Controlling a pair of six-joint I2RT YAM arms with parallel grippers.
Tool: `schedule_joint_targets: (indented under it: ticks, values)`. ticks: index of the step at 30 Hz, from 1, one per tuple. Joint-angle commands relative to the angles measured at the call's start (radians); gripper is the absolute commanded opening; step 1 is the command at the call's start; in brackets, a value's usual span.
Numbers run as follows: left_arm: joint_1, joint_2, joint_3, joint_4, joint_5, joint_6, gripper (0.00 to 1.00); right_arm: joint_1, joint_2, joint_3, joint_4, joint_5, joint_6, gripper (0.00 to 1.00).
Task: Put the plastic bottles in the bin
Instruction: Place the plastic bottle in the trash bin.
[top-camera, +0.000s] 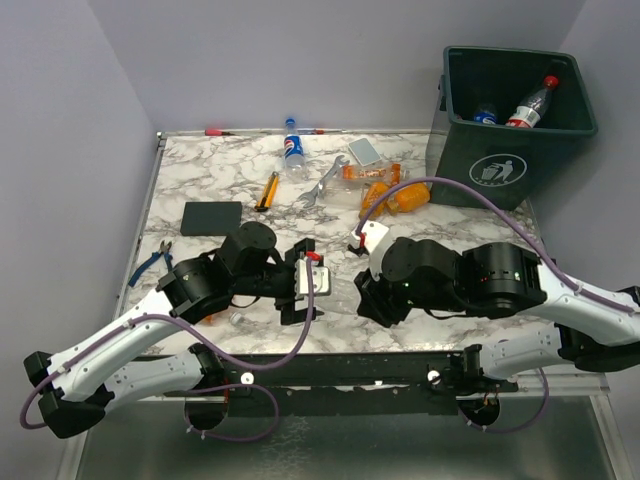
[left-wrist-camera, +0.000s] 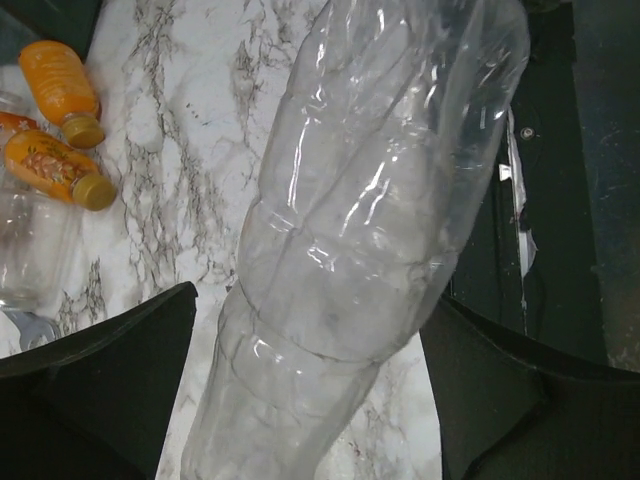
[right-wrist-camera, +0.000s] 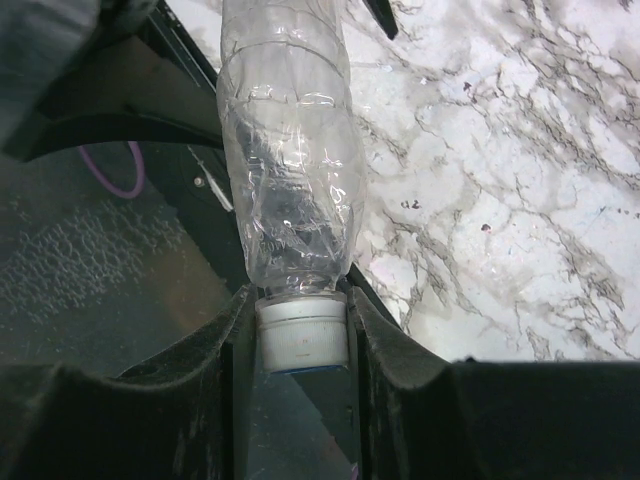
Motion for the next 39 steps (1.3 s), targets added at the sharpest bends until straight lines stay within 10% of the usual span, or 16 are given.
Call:
schedule_joint_targets:
  ticks: [1,10,14,19,27,39]
  values:
    - [-0.004,0.023,-0.019,0.042,-0.033,-0.004,0.86,0.0,-0.009,0.054,0.032,-0.052,-0.029,0.0]
    - [-0.005,0.018,-0.037,0.133,-0.015,-0.069,0.44,-0.001,-0.015,0.088,0.07,-0.061,-0.022,0.03]
    - [-0.004,-0.019,-0.067,0.249,-0.038,-0.151,0.26,-0.001,-0.036,0.097,0.134,-0.021,-0.02,0.67]
    - [-0.004,-0.074,-0.149,0.461,-0.057,-0.328,0.1,-0.001,-0.164,-0.007,0.402,0.085,-0.051,0.88]
    - [-0.006,-0.123,-0.465,1.166,-0.173,-0.987,0.06,-0.001,-0.517,-0.611,1.345,0.185,-0.195,0.94]
    - [-0.015,-0.165,-0.534,1.263,-0.223,-1.085,0.0,-0.001,-0.335,-0.62,1.52,0.508,-0.18,0.94]
